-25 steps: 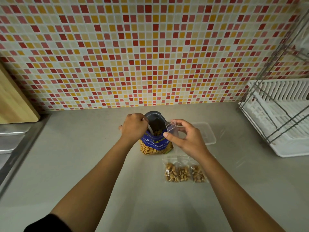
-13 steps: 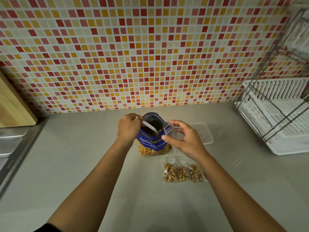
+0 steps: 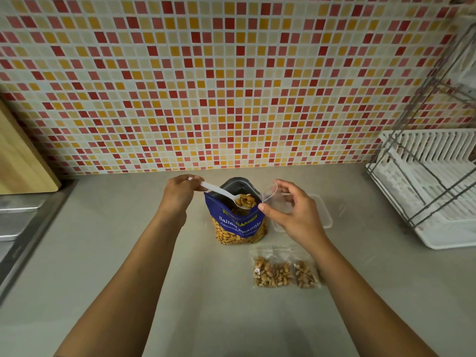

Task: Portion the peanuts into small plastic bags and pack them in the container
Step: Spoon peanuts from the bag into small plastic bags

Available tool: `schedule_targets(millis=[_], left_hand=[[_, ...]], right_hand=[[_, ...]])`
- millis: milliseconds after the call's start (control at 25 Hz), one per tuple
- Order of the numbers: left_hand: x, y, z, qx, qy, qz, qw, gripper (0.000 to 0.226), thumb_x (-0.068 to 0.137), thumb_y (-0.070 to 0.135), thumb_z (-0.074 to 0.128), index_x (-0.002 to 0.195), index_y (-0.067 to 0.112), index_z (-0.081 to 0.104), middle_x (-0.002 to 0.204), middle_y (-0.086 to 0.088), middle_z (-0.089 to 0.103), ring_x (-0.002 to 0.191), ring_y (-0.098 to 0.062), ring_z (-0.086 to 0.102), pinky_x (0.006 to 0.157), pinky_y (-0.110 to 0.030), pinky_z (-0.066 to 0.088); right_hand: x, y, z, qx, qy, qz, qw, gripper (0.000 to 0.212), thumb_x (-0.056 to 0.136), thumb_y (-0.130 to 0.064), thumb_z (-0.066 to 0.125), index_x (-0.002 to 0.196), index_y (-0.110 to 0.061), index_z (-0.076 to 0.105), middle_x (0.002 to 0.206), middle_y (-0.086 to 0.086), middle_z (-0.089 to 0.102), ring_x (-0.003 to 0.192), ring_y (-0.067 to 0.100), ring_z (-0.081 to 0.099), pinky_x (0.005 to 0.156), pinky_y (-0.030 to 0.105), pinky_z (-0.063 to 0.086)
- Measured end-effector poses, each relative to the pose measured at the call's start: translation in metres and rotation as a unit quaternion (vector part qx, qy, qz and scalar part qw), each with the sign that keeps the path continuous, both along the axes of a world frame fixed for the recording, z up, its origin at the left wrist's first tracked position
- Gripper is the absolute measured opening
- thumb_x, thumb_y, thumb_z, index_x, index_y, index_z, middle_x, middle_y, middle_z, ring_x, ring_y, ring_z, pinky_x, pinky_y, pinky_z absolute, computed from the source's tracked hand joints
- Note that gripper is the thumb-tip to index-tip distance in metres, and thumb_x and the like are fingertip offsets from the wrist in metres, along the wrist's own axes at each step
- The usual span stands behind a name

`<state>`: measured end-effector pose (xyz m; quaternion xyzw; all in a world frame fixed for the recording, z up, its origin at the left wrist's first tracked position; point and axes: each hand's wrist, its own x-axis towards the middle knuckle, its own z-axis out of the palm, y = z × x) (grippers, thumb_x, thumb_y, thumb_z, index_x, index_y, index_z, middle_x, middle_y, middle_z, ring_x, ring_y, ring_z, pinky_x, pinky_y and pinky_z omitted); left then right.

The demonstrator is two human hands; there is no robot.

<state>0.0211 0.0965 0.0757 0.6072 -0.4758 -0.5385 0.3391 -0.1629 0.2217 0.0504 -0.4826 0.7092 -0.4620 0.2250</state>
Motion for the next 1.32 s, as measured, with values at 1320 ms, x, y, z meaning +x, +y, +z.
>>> schedule_targets(millis=[1320], left_hand=[[-0.039, 0.003, -0.013, -0.244, -0.424, -0.234, 0.84, 0.025, 0.093, 0.029, 0.044, 0.107, 0.027, 0.064, 0.13, -0.002, 0.053, 0.133, -0.018, 0.033, 0.104, -0.061, 0.024]], right_hand=[[0.027, -0.01, -0.01, -0.003, -0.032, -0.004, 0.999, 0.053, 0.073, -0.037, 0.076, 0.119, -0.022, 0.054, 0.103, -0.017, 0.06, 0.089, -0.01, 0.055, 0.07, 0.004, 0.046]])
